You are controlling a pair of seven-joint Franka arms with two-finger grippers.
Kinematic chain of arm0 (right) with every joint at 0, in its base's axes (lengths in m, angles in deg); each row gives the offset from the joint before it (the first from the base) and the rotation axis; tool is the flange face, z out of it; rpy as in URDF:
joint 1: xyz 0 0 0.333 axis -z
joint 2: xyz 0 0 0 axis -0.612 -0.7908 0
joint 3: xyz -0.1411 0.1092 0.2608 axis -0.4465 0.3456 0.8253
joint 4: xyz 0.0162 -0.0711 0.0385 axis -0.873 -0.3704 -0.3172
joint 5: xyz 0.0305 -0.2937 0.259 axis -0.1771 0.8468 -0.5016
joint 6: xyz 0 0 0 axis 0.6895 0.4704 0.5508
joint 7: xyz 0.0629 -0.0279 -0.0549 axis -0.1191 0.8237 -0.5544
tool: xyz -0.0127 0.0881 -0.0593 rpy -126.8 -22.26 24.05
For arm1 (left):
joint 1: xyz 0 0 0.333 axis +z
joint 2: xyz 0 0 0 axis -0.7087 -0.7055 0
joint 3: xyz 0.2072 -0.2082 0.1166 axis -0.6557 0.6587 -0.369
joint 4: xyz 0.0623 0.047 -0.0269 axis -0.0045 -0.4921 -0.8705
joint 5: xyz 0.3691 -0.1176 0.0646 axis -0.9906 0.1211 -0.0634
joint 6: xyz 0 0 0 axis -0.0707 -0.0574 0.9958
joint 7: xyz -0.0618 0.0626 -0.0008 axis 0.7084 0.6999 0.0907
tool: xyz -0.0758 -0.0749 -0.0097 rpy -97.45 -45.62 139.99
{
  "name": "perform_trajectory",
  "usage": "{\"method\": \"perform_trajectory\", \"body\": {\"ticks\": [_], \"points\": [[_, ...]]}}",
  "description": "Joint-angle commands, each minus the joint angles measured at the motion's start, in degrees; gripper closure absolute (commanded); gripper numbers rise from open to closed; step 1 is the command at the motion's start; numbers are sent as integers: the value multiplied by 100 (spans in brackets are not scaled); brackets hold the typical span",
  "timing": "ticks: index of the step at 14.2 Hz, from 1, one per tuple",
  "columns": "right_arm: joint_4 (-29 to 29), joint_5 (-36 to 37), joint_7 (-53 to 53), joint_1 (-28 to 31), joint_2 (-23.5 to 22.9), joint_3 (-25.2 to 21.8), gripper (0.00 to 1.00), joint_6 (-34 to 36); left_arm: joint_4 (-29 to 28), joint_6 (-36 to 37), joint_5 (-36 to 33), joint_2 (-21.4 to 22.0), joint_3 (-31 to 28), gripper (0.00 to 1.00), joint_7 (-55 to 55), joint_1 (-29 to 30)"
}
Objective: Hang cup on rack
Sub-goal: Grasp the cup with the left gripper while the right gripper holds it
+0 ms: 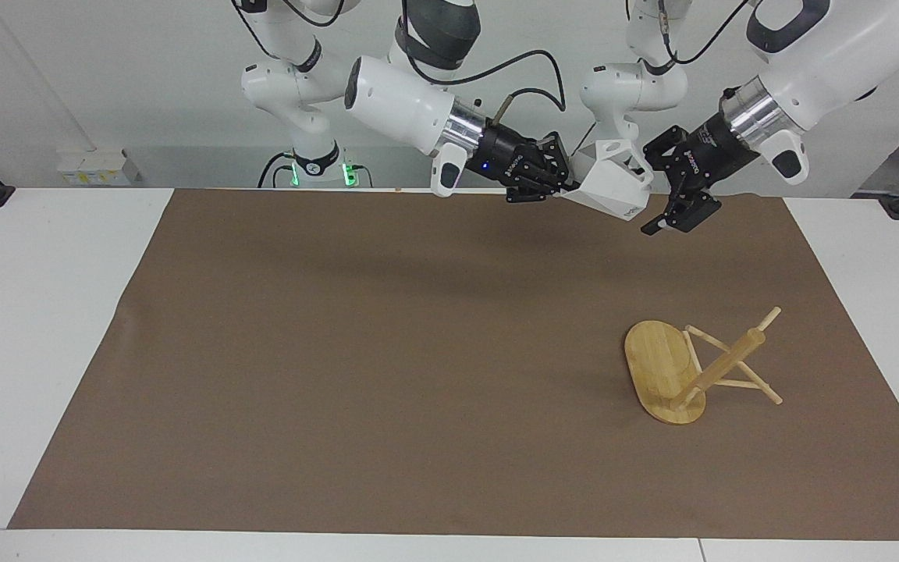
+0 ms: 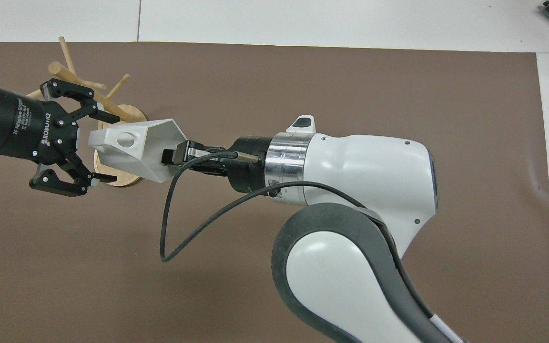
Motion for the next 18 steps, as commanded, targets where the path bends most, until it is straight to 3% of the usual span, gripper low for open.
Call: {"method": "perform_trajectory", "body": {"ticks": [1, 16, 17, 18], "points": [[36, -175, 58, -5, 8, 21, 100, -90, -219, 86, -57, 215, -47, 0, 176, -90], [36, -175, 102, -5, 8, 21, 100, -90, -157, -20, 189, 215, -3, 0, 291, -178], [36, -175, 102, -5, 8, 12, 100, -90, -166, -20, 189, 224, -3, 12, 291, -178], [28, -175, 102, -5, 8, 12, 100, -90, -166, -11, 189, 224, -3, 37, 291, -178]]}}
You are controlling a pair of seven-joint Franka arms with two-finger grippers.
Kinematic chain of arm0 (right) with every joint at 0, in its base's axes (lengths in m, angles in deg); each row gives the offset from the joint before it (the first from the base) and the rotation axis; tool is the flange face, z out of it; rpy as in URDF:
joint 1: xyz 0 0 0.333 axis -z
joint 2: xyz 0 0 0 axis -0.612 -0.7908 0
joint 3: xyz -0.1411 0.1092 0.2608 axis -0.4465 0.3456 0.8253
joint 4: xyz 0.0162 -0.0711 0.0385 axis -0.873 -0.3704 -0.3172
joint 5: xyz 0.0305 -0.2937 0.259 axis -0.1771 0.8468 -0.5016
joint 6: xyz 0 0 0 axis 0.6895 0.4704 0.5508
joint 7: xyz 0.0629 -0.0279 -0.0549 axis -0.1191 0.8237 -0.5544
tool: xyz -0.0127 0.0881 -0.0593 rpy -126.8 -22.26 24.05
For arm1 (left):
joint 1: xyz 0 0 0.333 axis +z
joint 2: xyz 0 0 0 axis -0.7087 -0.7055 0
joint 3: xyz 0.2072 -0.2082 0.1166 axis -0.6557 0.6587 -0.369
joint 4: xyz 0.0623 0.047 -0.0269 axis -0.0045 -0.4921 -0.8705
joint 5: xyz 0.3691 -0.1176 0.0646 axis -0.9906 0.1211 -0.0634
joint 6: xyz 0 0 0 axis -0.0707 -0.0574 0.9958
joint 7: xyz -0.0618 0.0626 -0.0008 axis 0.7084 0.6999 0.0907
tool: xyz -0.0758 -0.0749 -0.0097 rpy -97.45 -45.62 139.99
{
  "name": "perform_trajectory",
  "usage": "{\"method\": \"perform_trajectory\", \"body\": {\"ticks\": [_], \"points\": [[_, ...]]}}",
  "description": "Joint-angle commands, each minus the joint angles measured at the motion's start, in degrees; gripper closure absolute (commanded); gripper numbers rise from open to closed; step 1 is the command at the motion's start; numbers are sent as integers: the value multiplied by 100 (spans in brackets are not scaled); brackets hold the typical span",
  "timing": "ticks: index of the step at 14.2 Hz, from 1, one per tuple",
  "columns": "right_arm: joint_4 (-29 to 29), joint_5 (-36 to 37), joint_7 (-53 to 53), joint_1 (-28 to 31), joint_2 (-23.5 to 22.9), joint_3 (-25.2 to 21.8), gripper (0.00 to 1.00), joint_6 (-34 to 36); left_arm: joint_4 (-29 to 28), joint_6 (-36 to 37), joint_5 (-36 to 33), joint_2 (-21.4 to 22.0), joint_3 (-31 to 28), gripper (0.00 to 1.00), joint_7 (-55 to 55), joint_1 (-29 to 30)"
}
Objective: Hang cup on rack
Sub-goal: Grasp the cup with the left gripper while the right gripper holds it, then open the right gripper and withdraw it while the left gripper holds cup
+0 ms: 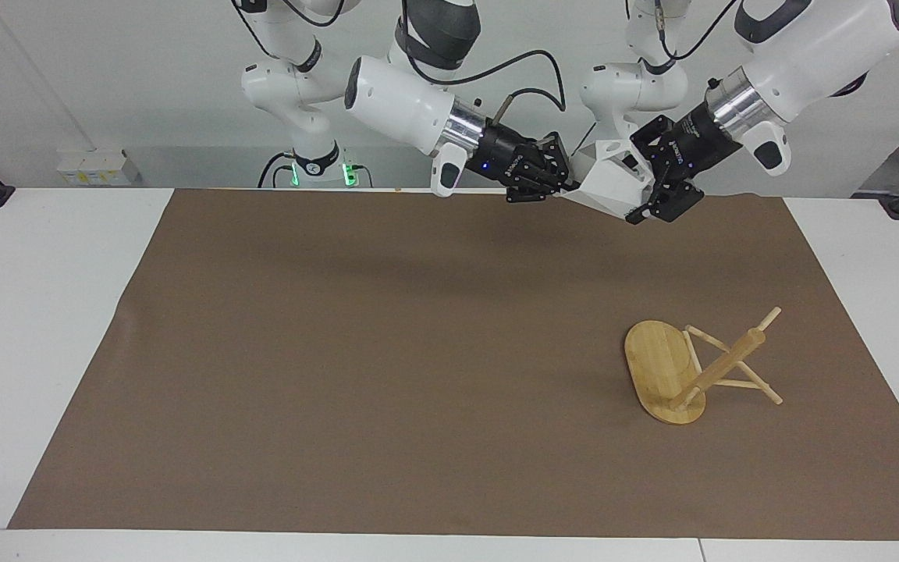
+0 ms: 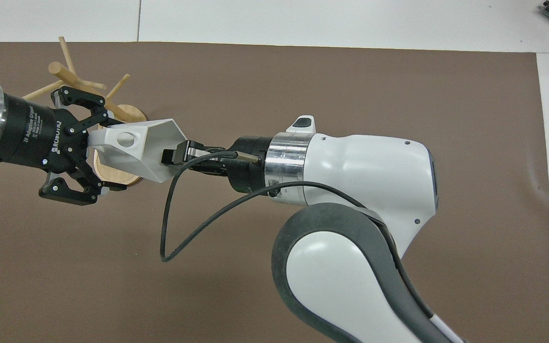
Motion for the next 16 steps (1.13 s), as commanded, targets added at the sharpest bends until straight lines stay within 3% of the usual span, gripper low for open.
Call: {"method": "perform_trajectory", "body": {"ticks": [1, 2, 3, 8, 9, 10, 12, 13, 16], "points": [[41, -175, 81, -2, 8, 11, 100, -106, -141, -2, 109, 139, -30, 67, 92, -75], [41, -175, 81, -2, 8, 11, 100, -106, -141, -3, 109, 147, -30, 96, 74, -75], [41, -175, 81, -2, 8, 19, 100, -106, -141, -20, 109, 182, -30, 100, 65, -75], [41, -148, 196, -2, 8, 11, 100, -115, -158, -99, 162, 226, -30, 100, 74, -14], [41, -122, 196, -2, 8, 11, 82, -115, -167, -134, 162, 226, -39, 100, 91, -5], [32, -122, 196, -2, 8, 11, 57, -115, -185, -152, 162, 235, -47, 100, 92, -5], [32, -122, 204, -11, 8, 11, 24, -228, -185, -187, 162, 235, -47, 100, 127, 4], [23, -122, 204, -20, 8, 19, 0, -351, -193, -187, 162, 235, -47, 100, 127, 4], [6, -122, 196, -134, -19, 11, 0, -589, -220, -283, 162, 235, -65, 100, 205, 13]]}}
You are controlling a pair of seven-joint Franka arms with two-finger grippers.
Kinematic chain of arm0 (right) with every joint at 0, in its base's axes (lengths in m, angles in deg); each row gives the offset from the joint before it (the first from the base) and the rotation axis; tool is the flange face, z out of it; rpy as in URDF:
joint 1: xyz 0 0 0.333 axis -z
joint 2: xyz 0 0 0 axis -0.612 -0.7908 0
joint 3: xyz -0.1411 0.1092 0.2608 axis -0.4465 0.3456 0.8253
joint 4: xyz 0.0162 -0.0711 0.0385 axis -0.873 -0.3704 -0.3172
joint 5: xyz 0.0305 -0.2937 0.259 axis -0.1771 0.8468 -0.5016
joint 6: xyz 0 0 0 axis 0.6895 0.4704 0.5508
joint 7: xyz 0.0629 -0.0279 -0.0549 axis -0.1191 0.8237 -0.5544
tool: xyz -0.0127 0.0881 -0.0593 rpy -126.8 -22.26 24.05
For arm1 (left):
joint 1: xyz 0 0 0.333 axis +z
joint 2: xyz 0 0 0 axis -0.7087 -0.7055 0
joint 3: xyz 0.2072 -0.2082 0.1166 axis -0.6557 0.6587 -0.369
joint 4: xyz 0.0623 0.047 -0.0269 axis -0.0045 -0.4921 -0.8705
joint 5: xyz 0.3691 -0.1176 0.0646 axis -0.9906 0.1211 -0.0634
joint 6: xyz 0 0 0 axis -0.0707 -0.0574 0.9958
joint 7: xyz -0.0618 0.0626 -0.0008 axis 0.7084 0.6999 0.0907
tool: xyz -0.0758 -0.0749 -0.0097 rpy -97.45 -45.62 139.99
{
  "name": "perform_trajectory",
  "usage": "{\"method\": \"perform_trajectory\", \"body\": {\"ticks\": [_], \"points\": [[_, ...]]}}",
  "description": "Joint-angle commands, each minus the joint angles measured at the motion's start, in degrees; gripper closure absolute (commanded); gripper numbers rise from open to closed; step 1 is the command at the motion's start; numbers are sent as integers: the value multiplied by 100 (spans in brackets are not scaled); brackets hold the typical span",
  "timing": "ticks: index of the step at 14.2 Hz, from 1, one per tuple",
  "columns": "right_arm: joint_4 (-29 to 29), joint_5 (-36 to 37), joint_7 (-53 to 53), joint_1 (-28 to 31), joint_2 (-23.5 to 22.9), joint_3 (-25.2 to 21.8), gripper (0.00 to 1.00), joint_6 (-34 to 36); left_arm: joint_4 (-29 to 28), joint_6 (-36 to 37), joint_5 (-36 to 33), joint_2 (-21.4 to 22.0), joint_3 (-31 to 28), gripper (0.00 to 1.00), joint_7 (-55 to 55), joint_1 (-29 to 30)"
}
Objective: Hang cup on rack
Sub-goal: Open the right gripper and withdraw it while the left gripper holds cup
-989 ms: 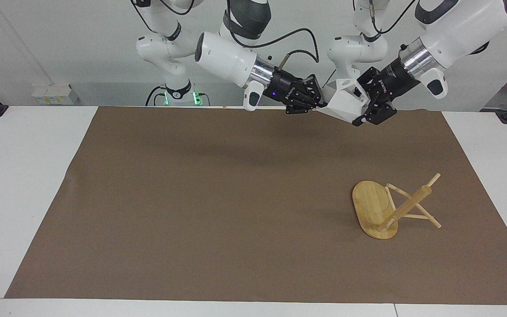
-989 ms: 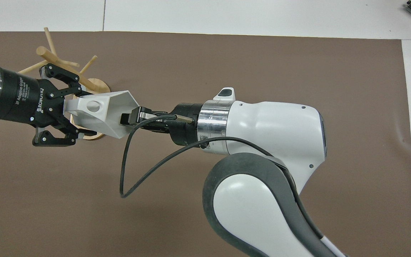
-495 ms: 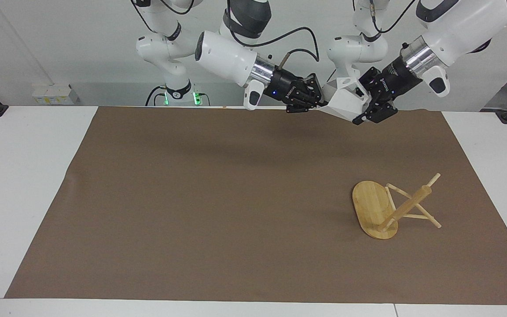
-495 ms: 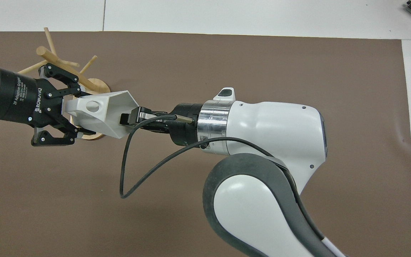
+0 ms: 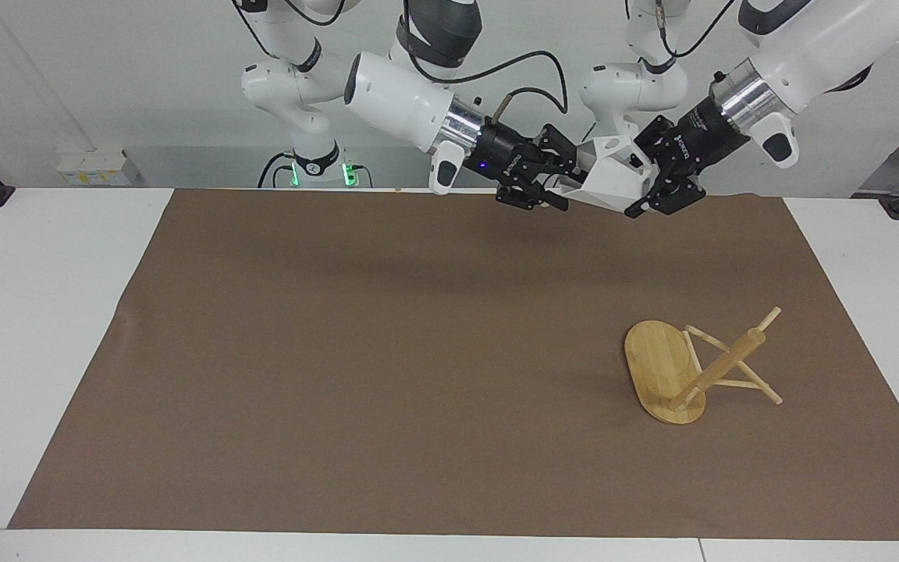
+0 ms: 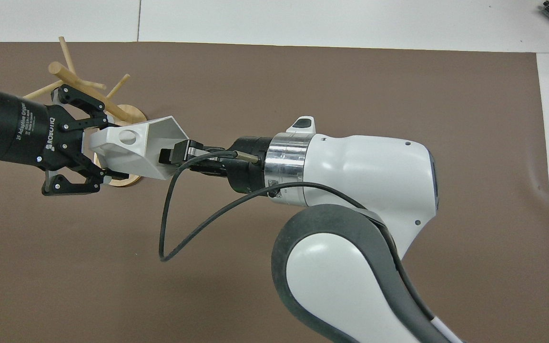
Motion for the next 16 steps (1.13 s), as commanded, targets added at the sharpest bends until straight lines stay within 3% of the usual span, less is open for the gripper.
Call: {"method": "perform_trajectory", "body": {"ticks": [1, 9, 16], "points": [[-22, -118, 75, -40, -23, 18, 0, -195, -244, -286, 105, 164, -29, 100, 231, 9], [-268, 83, 66, 461, 170, -44, 0, -169, -1245, -1586, 61, 427, -55, 100, 1171, 184], [-980, 2128, 83, 1032, 521, -52, 0, 58, -2044, -2632, -10, 357, -46, 100, 2078, 308]]}}
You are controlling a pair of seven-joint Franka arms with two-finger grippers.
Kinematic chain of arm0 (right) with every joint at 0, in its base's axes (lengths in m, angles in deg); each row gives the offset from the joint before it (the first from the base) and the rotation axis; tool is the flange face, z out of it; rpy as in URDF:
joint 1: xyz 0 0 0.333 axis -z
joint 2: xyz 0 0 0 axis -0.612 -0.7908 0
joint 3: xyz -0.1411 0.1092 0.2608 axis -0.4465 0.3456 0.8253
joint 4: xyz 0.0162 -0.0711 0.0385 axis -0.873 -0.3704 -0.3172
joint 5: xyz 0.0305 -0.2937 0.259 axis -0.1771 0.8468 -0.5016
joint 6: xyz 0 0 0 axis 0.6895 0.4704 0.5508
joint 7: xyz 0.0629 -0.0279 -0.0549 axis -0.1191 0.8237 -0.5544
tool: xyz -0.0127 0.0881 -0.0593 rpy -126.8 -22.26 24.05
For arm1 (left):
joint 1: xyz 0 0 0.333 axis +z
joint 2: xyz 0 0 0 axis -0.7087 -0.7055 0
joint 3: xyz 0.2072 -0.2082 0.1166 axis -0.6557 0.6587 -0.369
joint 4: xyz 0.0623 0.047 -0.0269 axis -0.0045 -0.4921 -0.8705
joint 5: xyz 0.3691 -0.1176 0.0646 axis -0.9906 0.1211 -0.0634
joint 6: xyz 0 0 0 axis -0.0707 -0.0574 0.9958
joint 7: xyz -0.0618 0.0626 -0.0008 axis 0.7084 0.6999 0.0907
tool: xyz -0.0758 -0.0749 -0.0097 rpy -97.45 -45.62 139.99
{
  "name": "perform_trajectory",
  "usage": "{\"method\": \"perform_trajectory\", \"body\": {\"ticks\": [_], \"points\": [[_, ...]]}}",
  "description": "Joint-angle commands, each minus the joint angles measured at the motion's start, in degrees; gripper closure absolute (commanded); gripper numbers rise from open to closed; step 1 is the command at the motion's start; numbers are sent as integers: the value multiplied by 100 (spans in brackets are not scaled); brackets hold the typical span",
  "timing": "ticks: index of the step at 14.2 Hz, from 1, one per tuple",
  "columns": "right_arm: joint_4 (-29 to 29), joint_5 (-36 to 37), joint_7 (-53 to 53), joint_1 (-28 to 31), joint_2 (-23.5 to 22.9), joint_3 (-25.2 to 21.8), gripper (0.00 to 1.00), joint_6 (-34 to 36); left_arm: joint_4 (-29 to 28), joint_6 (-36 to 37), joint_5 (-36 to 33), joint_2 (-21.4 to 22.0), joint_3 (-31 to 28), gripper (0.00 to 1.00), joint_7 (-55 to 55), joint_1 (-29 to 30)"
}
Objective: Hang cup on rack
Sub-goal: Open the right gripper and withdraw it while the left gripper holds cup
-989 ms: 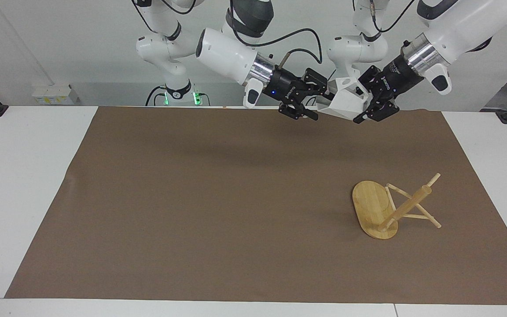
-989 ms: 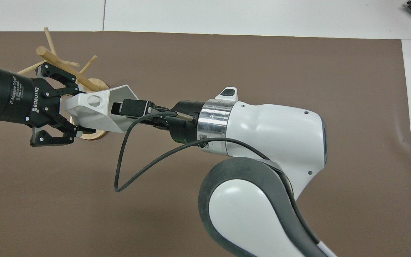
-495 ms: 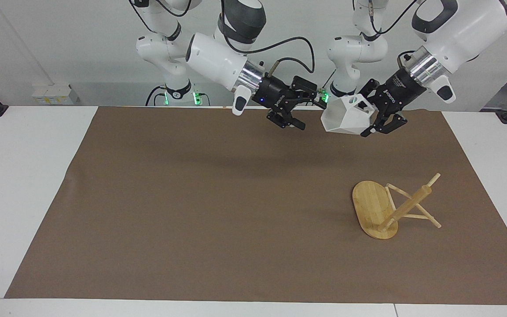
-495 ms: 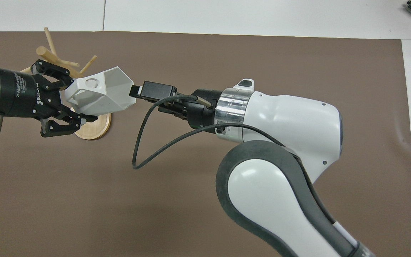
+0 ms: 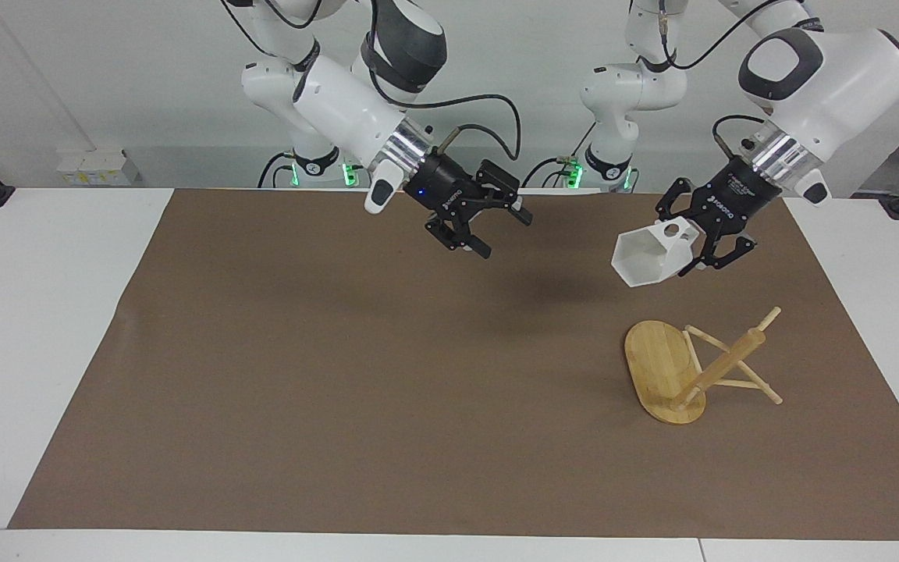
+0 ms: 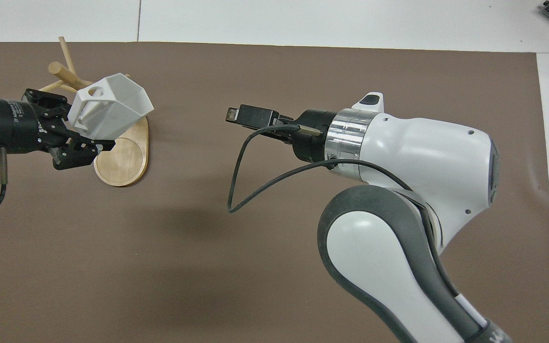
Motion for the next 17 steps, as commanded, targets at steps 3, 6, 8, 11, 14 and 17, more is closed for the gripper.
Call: {"method": "perform_trajectory", "body": {"ticks": [3, 6, 8, 11, 14, 17], "points": [[-397, 1715, 159, 647, 326, 42, 0, 857, -609, -779, -9, 128, 34, 100, 670, -90], [-362, 2919, 501, 990, 388, 42, 0, 1578, -670, -1280, -183, -153, 34, 100, 1461, -221], [-335, 3526, 800, 1148, 423, 42, 0, 1913, -670, -1649, -412, -346, 34, 100, 1935, -423], [-309, 4038, 907, 1342, 449, 33, 0, 2344, -679, -2054, -422, -531, 34, 100, 2297, -547], [-309, 4450, 898, 1491, 449, 25, 0, 2459, -679, -2388, -422, -690, 34, 100, 2754, -556], [-300, 5082, 907, 1597, 458, 25, 0, 2582, -679, -2626, -422, -743, 34, 100, 3036, -556]]}}
